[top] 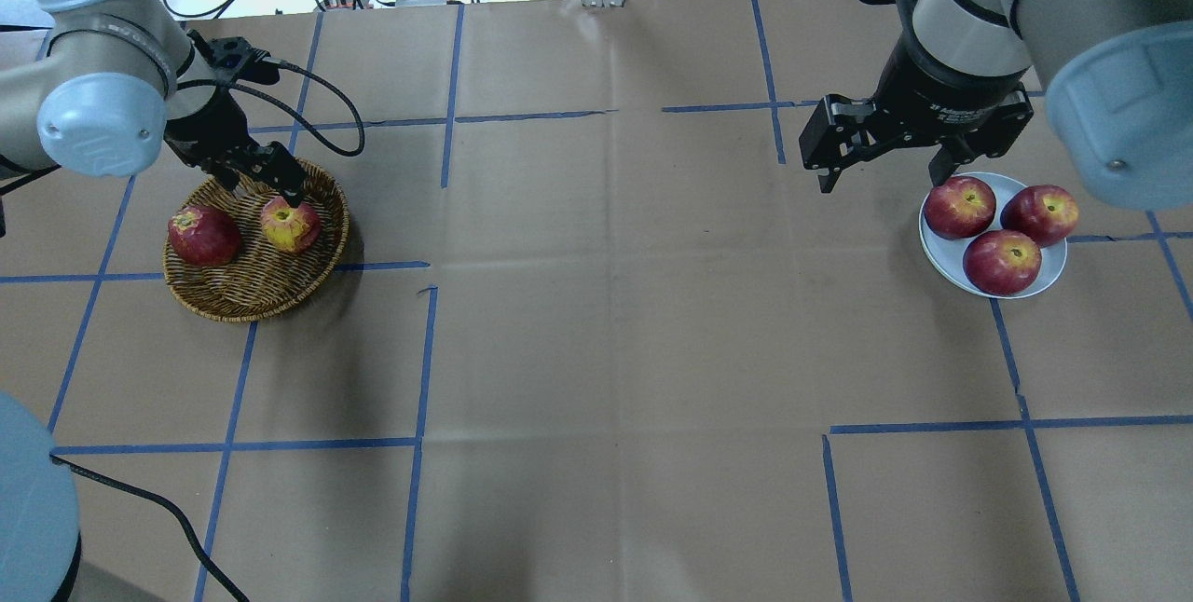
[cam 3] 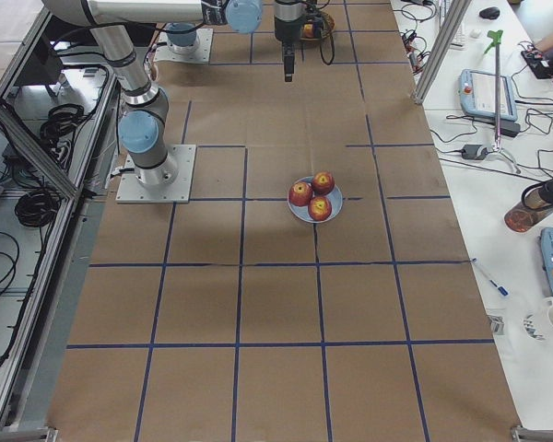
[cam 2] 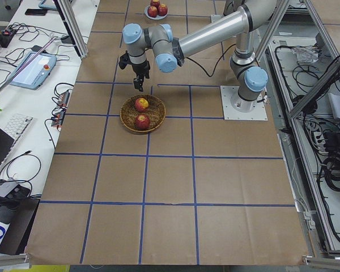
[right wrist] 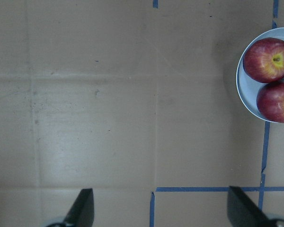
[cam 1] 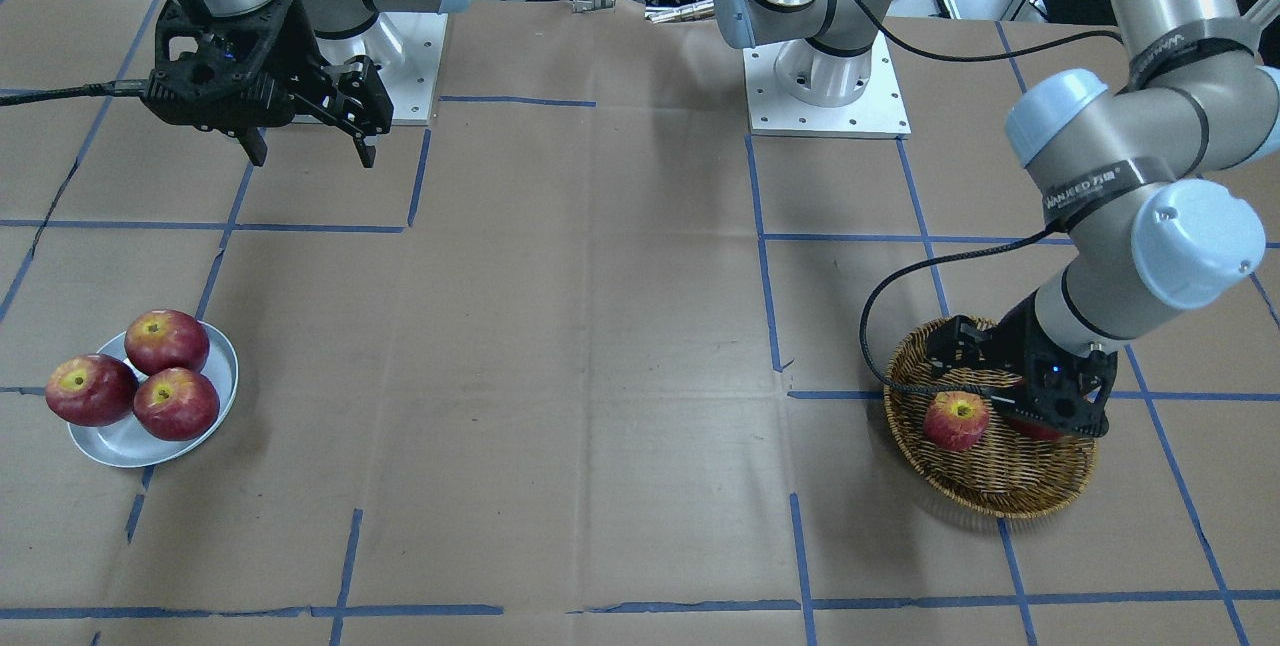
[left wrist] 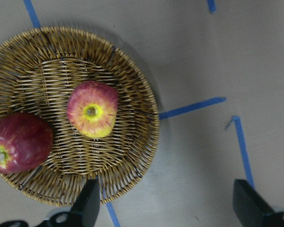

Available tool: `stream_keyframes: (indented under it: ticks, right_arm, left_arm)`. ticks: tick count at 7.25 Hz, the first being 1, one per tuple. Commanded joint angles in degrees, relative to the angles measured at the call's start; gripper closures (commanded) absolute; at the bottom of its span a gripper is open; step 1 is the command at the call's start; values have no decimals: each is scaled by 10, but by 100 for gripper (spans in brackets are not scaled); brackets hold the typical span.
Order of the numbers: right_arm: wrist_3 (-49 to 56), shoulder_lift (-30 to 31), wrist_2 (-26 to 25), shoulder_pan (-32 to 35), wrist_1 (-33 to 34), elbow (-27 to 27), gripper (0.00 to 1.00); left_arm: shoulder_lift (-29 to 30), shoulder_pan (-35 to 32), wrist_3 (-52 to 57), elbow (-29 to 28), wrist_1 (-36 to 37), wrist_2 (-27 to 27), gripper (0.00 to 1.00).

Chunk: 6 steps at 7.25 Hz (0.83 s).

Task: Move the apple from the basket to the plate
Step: 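Lower the left gripper over the yellow-red apple in the basket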

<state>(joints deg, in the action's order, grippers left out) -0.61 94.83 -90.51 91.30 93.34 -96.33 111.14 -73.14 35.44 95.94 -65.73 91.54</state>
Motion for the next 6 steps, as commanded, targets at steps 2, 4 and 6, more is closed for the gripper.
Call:
stream_keyframes:
  ticks: [2,4,6]
  right_arm:
    - [0,-1,0,0,0,-1,0]
    - [0,0,0,0,0,-1,0]
    - [0,0,0,0,0,-1,0]
  left_arm:
    - [48,12,11,13,57,-1,2]
    - [50,12,3,20,51,-3,2]
    - [61,12,1,34,69,-4,2]
